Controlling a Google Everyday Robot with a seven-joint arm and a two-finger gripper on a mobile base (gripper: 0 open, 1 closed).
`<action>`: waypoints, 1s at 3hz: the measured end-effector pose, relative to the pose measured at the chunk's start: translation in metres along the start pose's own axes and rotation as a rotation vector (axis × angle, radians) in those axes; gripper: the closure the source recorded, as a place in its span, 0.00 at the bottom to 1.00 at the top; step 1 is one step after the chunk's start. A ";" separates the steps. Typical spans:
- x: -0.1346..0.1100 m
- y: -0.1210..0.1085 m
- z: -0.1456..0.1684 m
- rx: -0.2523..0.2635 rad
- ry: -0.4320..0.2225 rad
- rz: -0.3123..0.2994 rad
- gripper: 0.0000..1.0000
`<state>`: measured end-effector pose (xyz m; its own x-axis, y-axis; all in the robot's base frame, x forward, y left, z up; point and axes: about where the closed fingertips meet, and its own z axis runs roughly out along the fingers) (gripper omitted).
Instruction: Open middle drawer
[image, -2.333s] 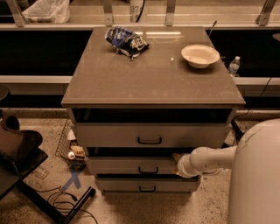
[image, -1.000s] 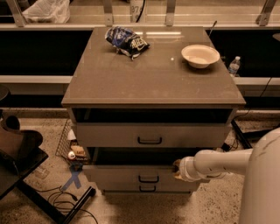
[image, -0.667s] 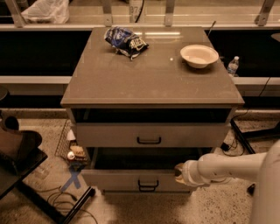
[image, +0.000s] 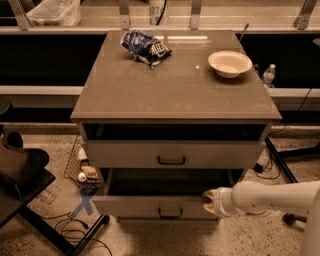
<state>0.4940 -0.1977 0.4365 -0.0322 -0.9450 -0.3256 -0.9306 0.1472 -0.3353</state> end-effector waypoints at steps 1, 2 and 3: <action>0.008 0.016 -0.014 0.002 0.008 0.025 1.00; 0.008 0.016 -0.013 0.002 0.008 0.025 1.00; 0.020 0.036 -0.013 -0.059 0.008 0.048 1.00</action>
Offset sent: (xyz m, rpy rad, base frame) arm -0.3844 -0.1965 0.0786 0.0249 0.1211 -0.4921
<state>0.4557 -0.2150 0.4292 -0.0796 -0.9395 -0.3332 -0.9477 0.1749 -0.2669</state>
